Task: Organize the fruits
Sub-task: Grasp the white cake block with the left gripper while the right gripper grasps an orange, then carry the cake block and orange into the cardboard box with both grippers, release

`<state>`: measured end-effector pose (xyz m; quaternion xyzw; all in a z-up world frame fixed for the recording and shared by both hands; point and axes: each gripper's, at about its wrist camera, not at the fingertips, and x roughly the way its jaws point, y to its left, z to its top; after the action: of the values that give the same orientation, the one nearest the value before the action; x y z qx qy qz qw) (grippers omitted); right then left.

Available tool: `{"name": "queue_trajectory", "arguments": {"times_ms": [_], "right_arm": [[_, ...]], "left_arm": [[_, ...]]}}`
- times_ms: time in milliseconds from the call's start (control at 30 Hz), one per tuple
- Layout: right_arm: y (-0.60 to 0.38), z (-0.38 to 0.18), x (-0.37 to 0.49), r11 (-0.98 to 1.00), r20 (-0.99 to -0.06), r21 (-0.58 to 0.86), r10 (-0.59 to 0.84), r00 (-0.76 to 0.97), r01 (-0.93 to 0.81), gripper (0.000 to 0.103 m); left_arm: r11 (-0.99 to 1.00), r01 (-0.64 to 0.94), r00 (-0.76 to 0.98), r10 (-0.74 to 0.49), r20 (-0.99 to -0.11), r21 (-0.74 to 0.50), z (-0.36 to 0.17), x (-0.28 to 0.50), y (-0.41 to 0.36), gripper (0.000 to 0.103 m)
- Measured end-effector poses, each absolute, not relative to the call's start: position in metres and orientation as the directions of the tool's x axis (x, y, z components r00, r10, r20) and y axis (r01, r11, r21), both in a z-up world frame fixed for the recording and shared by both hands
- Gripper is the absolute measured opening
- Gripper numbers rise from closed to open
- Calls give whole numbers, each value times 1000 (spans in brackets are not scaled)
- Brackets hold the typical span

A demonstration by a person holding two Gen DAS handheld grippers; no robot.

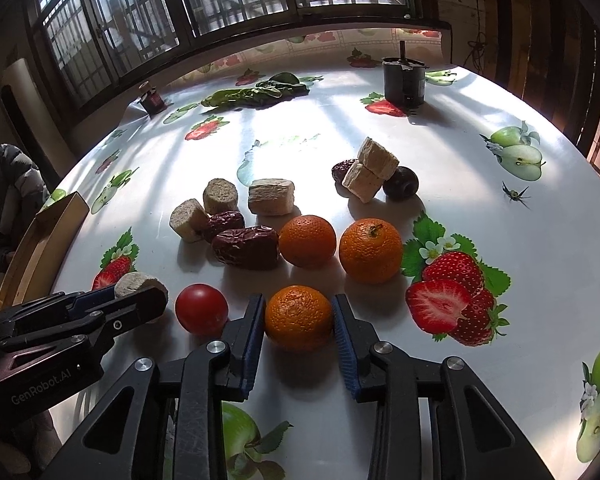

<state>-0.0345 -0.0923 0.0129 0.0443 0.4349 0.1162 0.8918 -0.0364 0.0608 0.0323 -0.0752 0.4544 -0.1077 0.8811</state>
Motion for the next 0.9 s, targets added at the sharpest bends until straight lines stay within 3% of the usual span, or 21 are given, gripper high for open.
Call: {"name": "queue_trajectory", "arguments": {"times_ms": [300, 500, 733, 900], "right_arm": [[-80, 80, -75, 953, -686, 187, 300, 663, -239, 35], [-15, 152, -99, 907, -603, 126, 392, 695, -402, 36], [77, 255, -69, 825, -476, 175, 549, 687, -537, 36], [165, 235, -29, 800, -561, 183, 562, 607, -571, 36]], "left_arm": [[957, 95, 661, -266, -702, -273, 104, -103, 135, 32], [980, -27, 735, -113, -669, -195, 155, -128, 223, 32], [980, -185, 773, 98, -627, -75, 215, -116, 318, 32], [952, -291, 703, 147, -696, -92, 177, -69, 372, 32]]}}
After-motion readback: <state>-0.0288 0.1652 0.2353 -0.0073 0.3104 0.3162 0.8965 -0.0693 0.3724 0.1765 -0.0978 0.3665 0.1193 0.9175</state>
